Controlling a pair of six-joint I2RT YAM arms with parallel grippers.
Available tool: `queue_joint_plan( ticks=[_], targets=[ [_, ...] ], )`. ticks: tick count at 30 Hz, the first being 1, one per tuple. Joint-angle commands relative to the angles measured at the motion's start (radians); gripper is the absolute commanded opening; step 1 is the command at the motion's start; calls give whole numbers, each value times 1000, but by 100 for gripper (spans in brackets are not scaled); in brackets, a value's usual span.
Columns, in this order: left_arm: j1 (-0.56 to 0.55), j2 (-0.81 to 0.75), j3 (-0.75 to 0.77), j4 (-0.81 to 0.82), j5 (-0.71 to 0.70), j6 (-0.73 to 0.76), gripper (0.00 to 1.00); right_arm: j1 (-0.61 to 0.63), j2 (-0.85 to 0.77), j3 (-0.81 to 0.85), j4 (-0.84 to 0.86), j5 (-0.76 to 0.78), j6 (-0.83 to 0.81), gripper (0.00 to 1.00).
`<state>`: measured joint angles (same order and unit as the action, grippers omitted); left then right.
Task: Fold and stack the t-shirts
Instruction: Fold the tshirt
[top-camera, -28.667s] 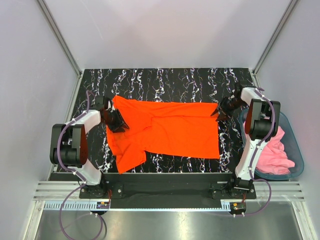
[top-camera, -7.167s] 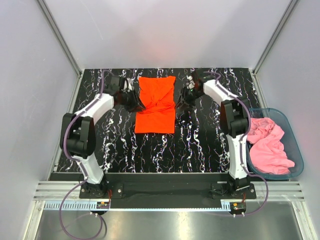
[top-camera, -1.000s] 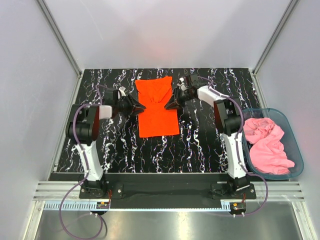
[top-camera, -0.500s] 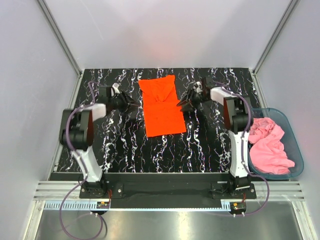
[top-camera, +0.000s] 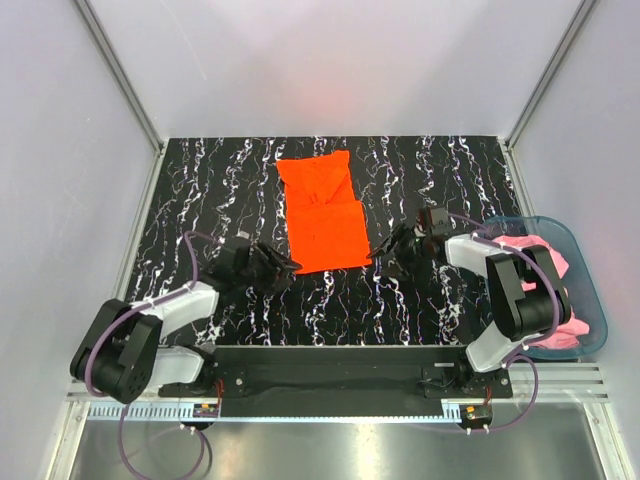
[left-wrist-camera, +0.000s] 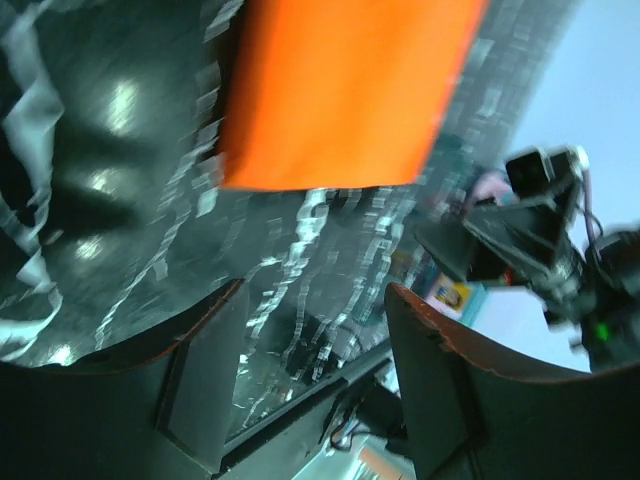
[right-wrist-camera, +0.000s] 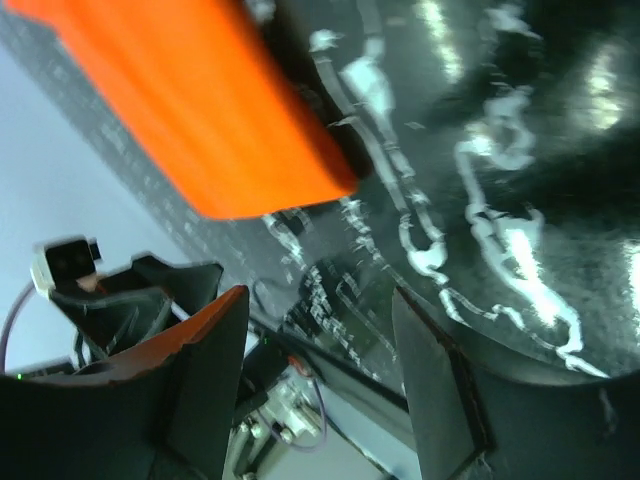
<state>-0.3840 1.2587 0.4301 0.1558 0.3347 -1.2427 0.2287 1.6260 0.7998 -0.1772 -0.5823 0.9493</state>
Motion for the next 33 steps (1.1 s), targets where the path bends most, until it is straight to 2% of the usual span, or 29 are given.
queue_joint_plan(
  ticks=[1, 3, 6, 9, 13, 15, 19, 33],
  targets=[
    [-81, 24, -11, 105, -216, -175, 62, 46, -22, -42, 140, 130, 126, 66],
    [-101, 62, -36, 116, -252, -222, 61, 60, -22, -74, 218, 150, 163, 65],
    [-105, 105, -119, 226, -289, -332, 57, 61, -15, -149, 341, 179, 255, 63],
    [-105, 136, -157, 277, -313, -385, 56, 64, 5, -172, 393, 188, 275, 60],
    [-105, 165, -165, 281, -361, -417, 54, 67, 37, -189, 435, 229, 307, 47],
    [-105, 177, -157, 266, -373, -437, 51, 72, 47, -194, 459, 240, 327, 45],
    [-105, 188, -123, 188, -381, -439, 49, 90, 51, -186, 443, 271, 336, 44],
    [-107, 255, -133, 212, -364, -505, 43, 100, 69, -175, 398, 323, 342, 41]
  ],
)
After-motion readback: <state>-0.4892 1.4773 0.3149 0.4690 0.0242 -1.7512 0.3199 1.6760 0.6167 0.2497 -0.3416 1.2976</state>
